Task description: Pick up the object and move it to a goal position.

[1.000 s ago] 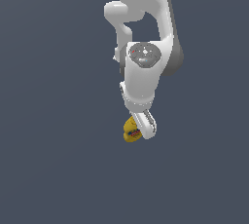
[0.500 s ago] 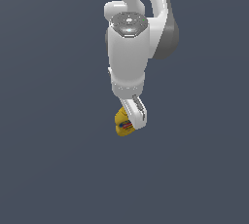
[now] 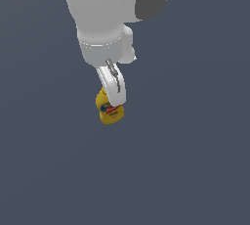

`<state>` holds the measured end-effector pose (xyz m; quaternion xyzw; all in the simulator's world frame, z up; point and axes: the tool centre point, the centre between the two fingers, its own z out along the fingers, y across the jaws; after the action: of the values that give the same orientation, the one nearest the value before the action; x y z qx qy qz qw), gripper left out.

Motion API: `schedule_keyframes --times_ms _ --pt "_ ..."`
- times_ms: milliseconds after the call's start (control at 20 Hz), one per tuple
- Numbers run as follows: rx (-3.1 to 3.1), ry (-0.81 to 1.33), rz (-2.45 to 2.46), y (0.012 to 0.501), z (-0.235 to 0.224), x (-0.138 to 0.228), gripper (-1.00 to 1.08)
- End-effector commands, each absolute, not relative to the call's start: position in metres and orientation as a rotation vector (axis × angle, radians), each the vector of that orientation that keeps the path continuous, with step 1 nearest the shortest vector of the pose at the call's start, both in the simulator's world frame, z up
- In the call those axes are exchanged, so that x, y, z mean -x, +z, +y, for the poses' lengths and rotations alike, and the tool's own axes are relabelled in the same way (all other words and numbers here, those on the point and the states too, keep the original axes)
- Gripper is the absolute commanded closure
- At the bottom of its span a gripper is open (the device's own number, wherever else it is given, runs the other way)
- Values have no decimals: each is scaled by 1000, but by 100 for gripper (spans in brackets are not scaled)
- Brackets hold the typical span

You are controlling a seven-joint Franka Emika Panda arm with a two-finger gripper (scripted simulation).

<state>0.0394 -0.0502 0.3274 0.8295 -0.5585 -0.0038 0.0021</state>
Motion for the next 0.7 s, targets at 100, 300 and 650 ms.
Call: schedule_keyframes --times_ms 100,300,650 --pt "-2607 0 -1753 376 -75 -36 108" --pt "-2607 0 -1753 404 -92 -35 108" --pt "-2608 0 -1751 432 -108 -34 108"
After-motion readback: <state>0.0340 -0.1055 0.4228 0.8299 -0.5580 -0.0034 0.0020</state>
